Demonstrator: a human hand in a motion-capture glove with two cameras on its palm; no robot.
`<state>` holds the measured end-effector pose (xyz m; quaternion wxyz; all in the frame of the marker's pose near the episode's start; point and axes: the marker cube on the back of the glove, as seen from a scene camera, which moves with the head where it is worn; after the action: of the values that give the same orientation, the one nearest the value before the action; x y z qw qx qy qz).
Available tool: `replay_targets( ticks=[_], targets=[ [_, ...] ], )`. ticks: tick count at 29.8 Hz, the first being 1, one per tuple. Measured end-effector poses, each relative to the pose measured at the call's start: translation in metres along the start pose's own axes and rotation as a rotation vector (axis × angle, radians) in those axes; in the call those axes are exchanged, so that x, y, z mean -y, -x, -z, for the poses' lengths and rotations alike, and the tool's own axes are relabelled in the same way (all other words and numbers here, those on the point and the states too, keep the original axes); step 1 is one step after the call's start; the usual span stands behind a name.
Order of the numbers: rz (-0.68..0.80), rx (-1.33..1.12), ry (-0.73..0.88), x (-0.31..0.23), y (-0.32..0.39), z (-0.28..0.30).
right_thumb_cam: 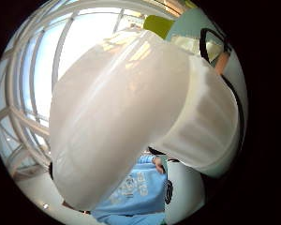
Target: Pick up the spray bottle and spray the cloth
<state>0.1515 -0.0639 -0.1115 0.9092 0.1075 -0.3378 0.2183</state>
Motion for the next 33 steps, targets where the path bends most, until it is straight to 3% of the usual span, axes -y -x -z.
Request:
replay_targets(
  ticks=[8,17,33],
  targets=[
    [-0.049,-0.042,0.191,0.055,0.026,-0.046],
    [-0.205,-0.111,0.371,0.089,0.021,-0.093],
    [-0.288,-0.142,0.435,0.096,0.011,-0.114]
  ],
)
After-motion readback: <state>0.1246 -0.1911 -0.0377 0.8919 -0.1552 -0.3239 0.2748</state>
